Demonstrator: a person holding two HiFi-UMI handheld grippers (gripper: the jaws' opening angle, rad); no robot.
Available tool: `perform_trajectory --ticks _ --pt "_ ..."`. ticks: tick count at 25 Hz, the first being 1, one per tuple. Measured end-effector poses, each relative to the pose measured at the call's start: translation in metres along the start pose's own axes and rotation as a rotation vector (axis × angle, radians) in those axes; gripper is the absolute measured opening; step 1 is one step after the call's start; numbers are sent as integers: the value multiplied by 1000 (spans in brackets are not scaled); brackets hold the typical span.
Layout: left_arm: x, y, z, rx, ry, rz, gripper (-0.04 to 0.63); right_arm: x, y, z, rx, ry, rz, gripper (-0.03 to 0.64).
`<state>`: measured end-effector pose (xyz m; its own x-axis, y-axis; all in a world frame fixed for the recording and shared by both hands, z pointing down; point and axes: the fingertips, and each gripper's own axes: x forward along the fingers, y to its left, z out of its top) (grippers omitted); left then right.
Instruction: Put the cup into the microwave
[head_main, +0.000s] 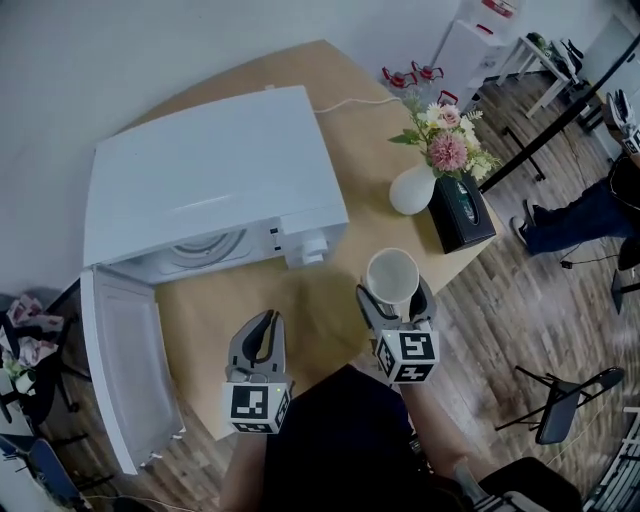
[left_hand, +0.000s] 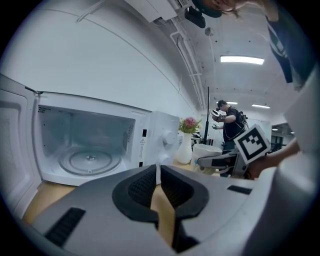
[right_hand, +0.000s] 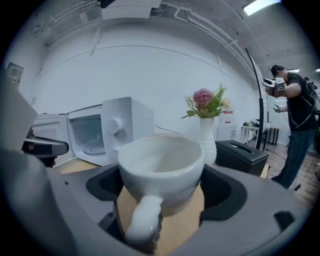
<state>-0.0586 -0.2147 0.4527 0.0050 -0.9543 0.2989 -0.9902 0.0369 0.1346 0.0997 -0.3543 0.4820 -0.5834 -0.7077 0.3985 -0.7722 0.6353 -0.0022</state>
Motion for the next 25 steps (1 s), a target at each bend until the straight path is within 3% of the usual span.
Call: perform_trajectory --ticks 25 --pt "-43 60 -6 -58 -27 211 8 -4 123 7 -100 27 340 430"
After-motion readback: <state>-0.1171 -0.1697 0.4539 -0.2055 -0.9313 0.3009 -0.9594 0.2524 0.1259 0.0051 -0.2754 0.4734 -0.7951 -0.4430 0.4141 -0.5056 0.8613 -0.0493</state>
